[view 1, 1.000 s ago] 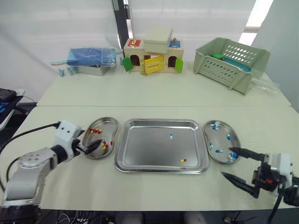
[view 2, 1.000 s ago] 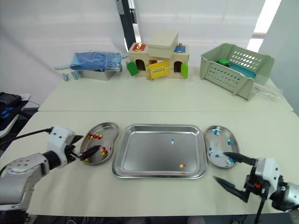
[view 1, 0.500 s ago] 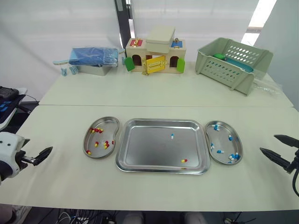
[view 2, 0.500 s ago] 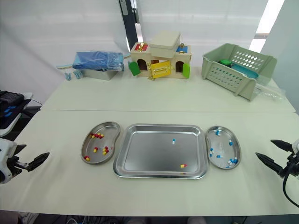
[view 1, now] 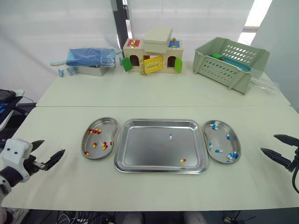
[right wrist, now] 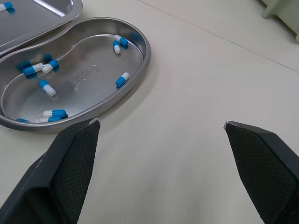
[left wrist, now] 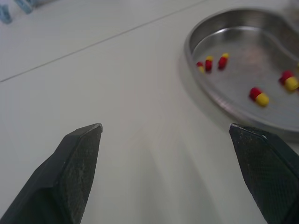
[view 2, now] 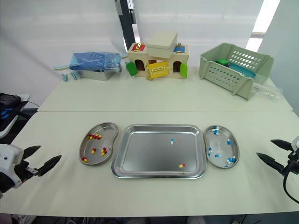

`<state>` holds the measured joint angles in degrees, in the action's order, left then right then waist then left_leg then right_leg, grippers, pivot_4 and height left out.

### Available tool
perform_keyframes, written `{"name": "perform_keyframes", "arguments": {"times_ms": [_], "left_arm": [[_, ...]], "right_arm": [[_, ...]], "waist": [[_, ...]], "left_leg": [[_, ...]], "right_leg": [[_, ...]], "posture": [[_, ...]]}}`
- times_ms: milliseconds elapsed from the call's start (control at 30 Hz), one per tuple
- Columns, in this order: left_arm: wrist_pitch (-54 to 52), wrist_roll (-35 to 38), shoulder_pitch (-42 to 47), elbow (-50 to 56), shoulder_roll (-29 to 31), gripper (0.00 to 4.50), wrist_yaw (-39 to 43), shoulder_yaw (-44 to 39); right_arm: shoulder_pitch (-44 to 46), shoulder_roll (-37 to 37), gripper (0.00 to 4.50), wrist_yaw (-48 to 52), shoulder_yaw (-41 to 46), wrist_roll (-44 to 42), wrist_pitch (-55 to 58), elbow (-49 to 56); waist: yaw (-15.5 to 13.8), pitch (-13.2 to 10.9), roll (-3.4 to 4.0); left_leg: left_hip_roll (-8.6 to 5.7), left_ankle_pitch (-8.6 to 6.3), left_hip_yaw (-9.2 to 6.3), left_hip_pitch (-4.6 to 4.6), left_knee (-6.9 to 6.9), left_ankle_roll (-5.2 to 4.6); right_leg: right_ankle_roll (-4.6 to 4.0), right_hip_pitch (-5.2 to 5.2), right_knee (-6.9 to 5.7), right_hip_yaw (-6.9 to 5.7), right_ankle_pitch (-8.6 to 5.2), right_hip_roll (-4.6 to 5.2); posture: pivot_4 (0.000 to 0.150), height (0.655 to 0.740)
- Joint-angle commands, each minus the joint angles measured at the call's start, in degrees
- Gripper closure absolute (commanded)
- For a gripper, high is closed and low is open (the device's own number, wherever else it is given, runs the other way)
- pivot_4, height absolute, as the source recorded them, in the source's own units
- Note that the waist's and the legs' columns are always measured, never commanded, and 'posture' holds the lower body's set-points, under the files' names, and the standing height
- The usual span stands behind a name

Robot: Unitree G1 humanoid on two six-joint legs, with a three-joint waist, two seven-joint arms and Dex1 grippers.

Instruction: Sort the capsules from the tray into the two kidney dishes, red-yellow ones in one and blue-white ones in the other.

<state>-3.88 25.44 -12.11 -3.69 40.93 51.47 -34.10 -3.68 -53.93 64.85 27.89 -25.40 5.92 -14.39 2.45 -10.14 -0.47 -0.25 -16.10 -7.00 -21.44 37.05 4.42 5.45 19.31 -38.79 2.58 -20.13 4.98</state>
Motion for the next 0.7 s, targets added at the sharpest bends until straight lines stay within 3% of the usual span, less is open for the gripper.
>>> {"name": "perform_keyframes", "arguments": {"times_ms": [33, 233, 433, 700], "left_arm": [[3.2, 3.9, -4.3, 11.5, -5.2, 0.02, 1.4, 1.9], [8.8, 5.1, -13.6, 21.8, -14.4, 0.02, 4.8, 8.9], [22.5, 4.3, -19.9, 21.6, -23.6, 0.02, 11.5, 17.4], [34.9, 4.0, -24.8, 19.9, -26.3, 0.02, 15.7, 24.6]], "right_arm": [[0.8, -1.2, 0.0, 0.2, 0.2, 0.4, 0.6, 0.5], [1.7, -1.5, 0.0, 0.7, 0.4, -0.4, 1.6, 1.8], [1.1, -1.8, 0.0, 0.3, 0.8, -2.0, 7.1, 7.5], [1.0, -4.9, 0.0, 3.2, -0.6, -7.5, 18.3, 21.6]], "waist": [[-0.1, 0.0, 0.0], [-0.1, 0.0, 0.0], [-0.3, 0.0, 0.01], [-0.5, 0.0, 0.01]], "left_leg": [[-0.01, 0.0, 0.02, 0.0, 0.0, 0.0], [-0.01, 0.0, 0.08, -0.01, 0.0, 0.0], [-0.02, 0.0, 0.11, -0.01, 0.01, 0.0], [-0.03, -0.01, 0.14, -0.04, 0.0, -0.02]], "right_leg": [[0.0, -0.01, 0.0, 0.01, 0.0, 0.02], [0.0, -0.03, 0.09, 0.05, 0.0, 0.02], [0.0, -0.06, 0.13, 0.06, 0.0, 0.01], [0.01, -0.06, 0.23, 0.08, 0.0, 0.01]], "posture": [[0.15, 0.74], [0.15, 0.74], [0.15, 0.74], [0.15, 0.74]]}}
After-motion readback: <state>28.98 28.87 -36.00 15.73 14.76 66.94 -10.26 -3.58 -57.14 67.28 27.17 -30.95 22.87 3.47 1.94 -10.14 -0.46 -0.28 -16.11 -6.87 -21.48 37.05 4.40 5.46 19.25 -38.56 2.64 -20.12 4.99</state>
